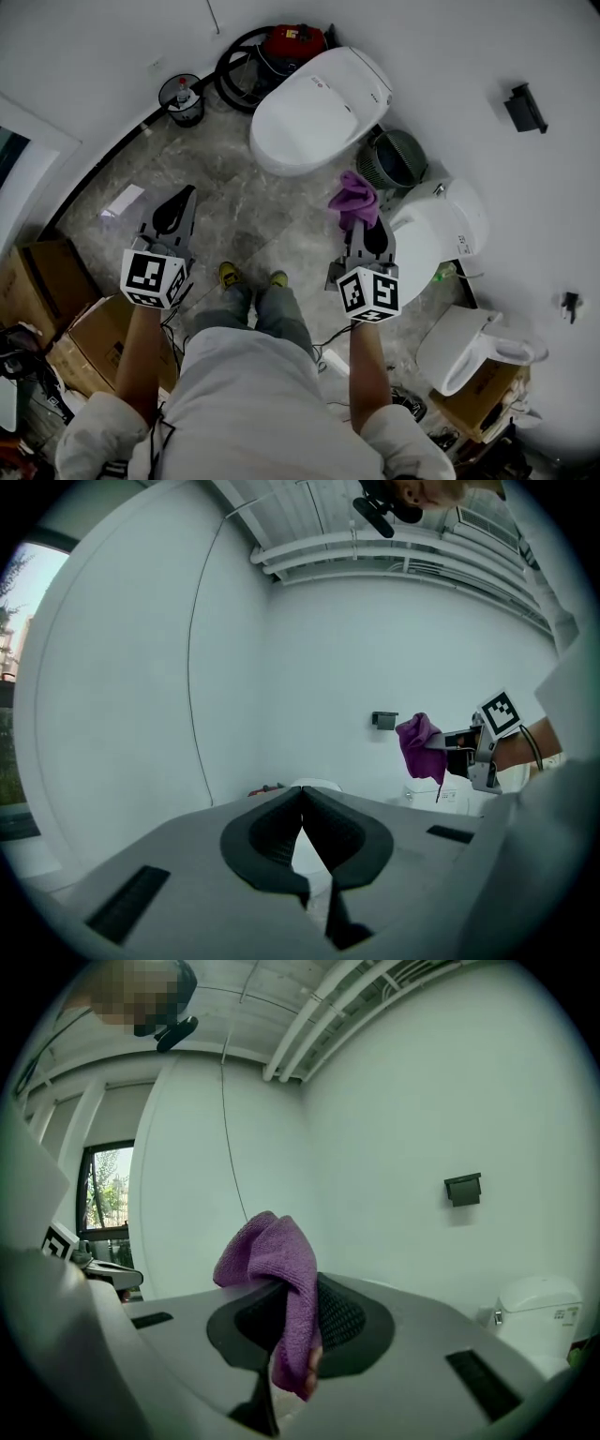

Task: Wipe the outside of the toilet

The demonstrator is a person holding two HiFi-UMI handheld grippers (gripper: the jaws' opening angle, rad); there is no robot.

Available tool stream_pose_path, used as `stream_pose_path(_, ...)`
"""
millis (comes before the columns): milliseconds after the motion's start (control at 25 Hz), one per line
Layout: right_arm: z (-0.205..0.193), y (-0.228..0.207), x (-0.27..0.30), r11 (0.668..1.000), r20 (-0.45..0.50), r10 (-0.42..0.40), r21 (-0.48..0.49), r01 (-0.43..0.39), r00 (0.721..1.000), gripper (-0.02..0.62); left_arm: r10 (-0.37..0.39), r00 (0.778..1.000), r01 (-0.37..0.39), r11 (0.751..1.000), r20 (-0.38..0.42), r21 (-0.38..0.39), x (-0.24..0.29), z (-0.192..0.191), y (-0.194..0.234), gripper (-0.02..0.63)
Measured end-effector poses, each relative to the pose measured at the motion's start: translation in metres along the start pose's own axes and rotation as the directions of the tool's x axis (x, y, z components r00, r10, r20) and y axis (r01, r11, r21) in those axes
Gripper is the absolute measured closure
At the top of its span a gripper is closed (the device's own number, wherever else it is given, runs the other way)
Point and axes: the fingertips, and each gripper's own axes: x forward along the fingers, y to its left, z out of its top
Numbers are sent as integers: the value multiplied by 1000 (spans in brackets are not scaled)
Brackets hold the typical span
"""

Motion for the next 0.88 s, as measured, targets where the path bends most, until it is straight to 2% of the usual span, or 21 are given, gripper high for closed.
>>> stream_pose_path(160,1,-19,17,999,2,-13,29,13,1000,528,-40,998,41,999,-40,5,26,-9,-12,589)
stream_pose_path(360,-15,-33,44,996,-27,33,84,-31,999,528,-88,993,91,996,-78,26,63,-15,-37,589)
stream_pose_path(680,-38,-81,100,987,-76,93,136,-82,993,528,-40,990,44,999,-134,25,129,-28,-47,589)
stream_pose_path(880,-52,-115,129,981,-70,107,169,-94,992,528,-26,990,22,999,-139,-34,172,-46,-54,589)
